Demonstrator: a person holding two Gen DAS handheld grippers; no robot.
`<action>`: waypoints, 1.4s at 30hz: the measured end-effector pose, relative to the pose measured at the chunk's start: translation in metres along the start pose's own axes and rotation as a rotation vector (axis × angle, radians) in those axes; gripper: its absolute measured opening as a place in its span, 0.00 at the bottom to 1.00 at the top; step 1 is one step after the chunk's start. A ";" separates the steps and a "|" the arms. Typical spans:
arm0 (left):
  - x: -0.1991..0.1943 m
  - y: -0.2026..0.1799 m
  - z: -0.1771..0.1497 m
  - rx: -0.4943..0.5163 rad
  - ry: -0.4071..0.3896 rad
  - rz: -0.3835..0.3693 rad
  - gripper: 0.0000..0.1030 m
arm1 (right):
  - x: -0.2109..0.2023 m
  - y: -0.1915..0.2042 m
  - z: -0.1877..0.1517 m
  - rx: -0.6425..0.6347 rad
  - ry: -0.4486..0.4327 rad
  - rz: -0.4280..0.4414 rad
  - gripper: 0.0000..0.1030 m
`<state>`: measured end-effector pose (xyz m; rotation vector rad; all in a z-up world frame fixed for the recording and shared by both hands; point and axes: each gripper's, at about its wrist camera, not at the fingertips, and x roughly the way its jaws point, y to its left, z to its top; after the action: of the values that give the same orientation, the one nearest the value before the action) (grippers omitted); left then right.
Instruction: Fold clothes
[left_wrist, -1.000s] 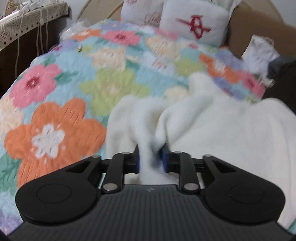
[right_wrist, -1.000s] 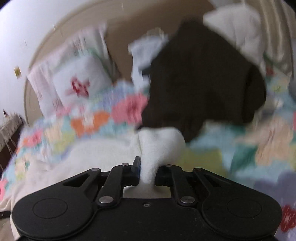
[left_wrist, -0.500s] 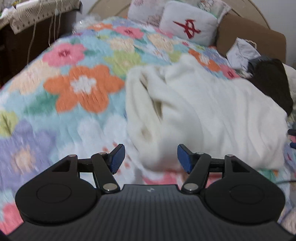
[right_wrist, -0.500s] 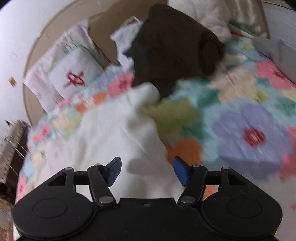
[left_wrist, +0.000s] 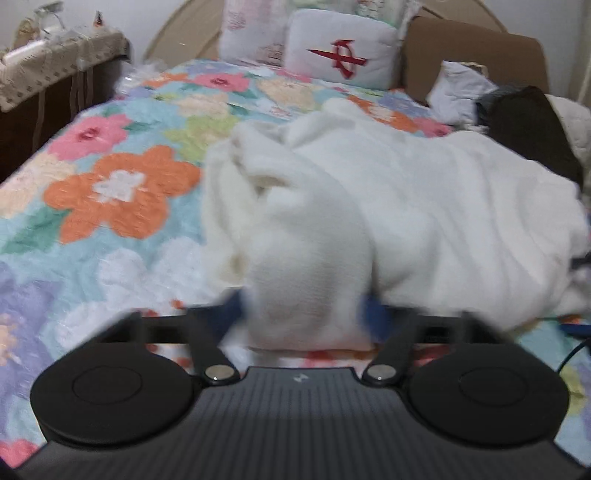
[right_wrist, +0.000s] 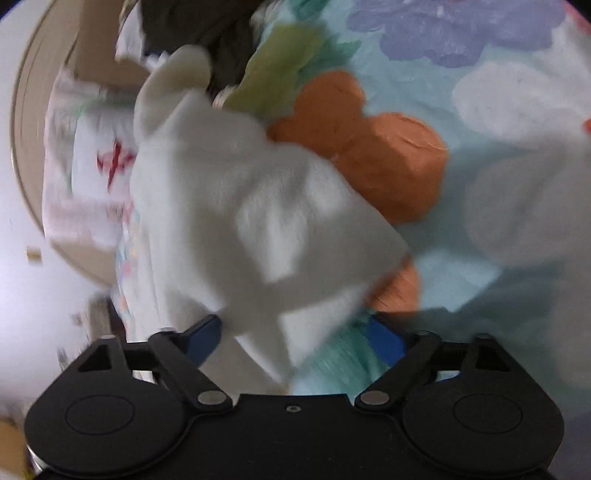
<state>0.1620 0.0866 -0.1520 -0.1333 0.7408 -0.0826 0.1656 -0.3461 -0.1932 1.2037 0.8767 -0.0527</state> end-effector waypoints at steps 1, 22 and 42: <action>0.001 0.004 0.001 -0.006 0.003 0.008 0.29 | 0.003 0.008 0.001 -0.031 -0.041 0.015 0.95; -0.082 0.023 0.010 0.017 -0.122 0.101 0.08 | -0.070 0.078 -0.026 -0.693 -0.222 -0.100 0.21; -0.002 0.048 0.011 -0.248 -0.054 -0.067 0.04 | -0.058 0.080 -0.023 -0.733 -0.198 -0.105 0.27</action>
<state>0.1699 0.1354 -0.1498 -0.3952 0.6904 -0.0505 0.1507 -0.3184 -0.0965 0.4574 0.6915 0.0614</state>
